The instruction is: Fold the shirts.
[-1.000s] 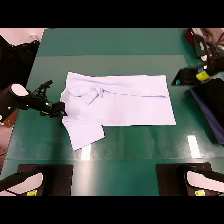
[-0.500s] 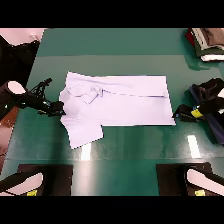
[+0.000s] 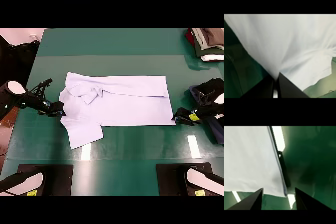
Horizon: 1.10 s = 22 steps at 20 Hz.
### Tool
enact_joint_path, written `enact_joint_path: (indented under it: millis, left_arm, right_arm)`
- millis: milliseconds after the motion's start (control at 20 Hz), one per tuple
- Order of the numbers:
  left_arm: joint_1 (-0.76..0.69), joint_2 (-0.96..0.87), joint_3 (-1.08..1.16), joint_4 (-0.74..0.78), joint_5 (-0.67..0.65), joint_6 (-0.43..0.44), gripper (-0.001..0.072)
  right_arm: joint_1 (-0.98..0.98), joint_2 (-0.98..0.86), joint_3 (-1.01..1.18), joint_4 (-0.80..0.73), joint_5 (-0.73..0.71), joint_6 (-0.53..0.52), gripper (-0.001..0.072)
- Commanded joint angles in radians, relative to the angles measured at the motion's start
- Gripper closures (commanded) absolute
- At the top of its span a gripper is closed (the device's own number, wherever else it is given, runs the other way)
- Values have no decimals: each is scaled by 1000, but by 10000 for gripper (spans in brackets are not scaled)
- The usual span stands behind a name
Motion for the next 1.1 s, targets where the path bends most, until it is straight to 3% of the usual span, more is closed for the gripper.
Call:
enact_joint_path:
  millis: [0,450,600,750,800,1050]
  left_arm:
    - [0,1,1,0,-1,0,676]
    - [0,1,1,4,-11,7,676]
    - [0,1,1,4,-12,7,676]
    - [0,1,1,4,-16,7,676]
    - [0,1,1,4,-16,7,676]
    - [0,1,1,4,-19,8,677]
  right_arm:
    - [11,0,-3,-1,-24,0,262]
    - [71,0,-3,-10,-40,15,272]
    - [74,0,-3,-8,-38,14,356]
    - [74,0,-3,-8,-28,11,634]
    - [74,1,-3,-9,-26,11,694]
    - [72,5,-3,-11,-17,11,697]
